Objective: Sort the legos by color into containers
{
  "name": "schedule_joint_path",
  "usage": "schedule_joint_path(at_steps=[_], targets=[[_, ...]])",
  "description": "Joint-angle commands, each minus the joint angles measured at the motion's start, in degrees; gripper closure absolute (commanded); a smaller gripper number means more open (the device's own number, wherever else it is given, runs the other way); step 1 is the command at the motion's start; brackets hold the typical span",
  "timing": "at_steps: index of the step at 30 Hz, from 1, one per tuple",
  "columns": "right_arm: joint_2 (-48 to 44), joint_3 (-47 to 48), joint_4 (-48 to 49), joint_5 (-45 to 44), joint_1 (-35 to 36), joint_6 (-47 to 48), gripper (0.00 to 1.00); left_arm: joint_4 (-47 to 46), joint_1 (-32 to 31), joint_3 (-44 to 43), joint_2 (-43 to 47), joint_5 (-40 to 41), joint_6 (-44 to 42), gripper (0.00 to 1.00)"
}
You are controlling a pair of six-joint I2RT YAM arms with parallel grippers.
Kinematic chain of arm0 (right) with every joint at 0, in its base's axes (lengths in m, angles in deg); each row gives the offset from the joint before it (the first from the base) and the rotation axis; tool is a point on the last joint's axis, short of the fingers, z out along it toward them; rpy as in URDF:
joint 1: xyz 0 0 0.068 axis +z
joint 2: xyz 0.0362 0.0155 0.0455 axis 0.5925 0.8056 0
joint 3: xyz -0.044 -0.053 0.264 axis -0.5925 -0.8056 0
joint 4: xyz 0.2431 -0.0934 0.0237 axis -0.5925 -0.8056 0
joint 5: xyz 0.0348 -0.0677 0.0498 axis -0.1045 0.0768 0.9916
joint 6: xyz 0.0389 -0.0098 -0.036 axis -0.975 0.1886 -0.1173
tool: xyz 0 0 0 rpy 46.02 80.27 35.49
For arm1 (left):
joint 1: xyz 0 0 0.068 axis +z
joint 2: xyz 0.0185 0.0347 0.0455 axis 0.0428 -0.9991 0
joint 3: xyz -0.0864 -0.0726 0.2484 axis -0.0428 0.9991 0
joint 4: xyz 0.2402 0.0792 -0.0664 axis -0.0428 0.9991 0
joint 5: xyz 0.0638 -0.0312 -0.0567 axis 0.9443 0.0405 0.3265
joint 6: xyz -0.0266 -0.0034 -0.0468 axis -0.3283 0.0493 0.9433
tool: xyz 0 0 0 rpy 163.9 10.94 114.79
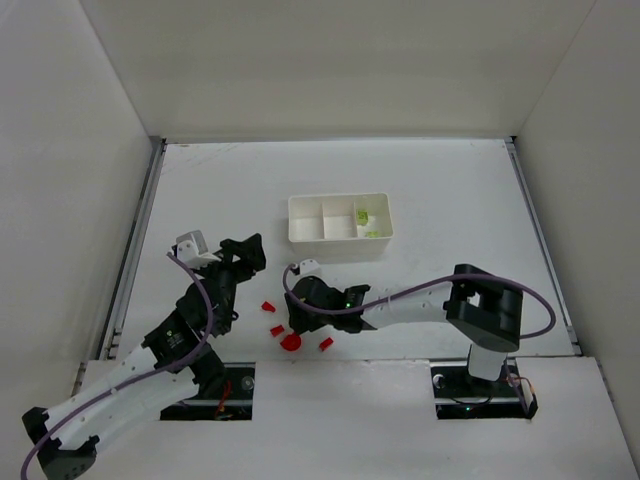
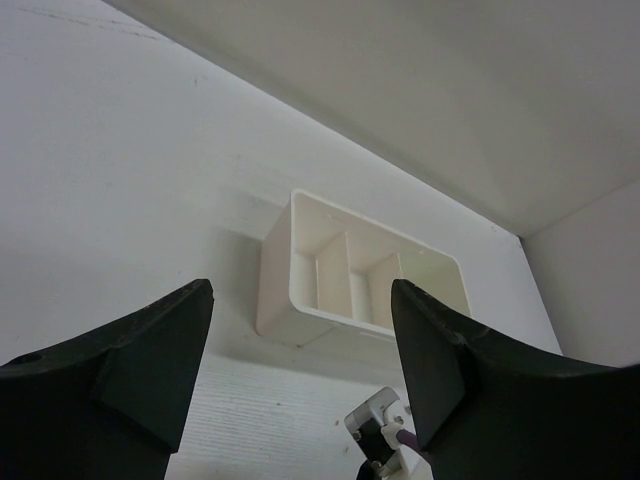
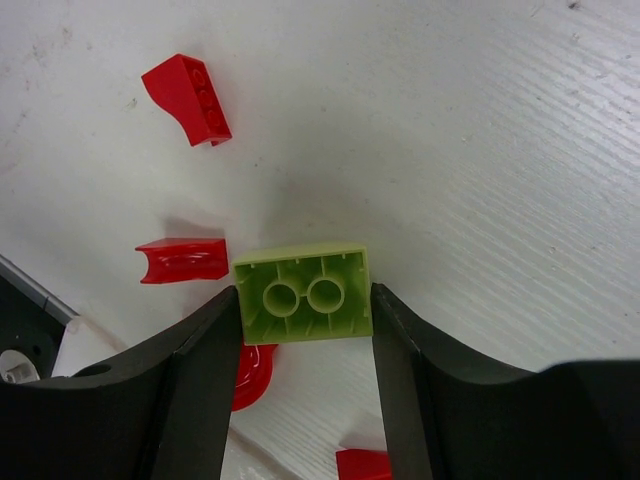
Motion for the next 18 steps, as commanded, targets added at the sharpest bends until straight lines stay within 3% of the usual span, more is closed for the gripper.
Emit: schedule_joint_path(at_steps=[1,8,14,18], targets=[[-3.6,-0.1,1.7,-2.0,-1.2,0.5,0.52,-1.5,0.3,-2.1,0.1,0.0,-1.2,0.3],[-17.4,-3.1,1.7,-1.4,-8.1,2.2,0.53,-2.3,0.8,-2.9,-2.9,-3.6,-1.5,0.3],[-28.1,-4.6,-0.3,0.3,-24.6,5.6,0.52,-5.1,-1.7,-1.0,-6.0,-8.3,2.0,0.3],[-26.8,-2.5,-1.6,-1.3,-34.4,7.6,0.52,-8.3,-4.2,-0.1,-10.7,-11.0,3.4,0.3]])
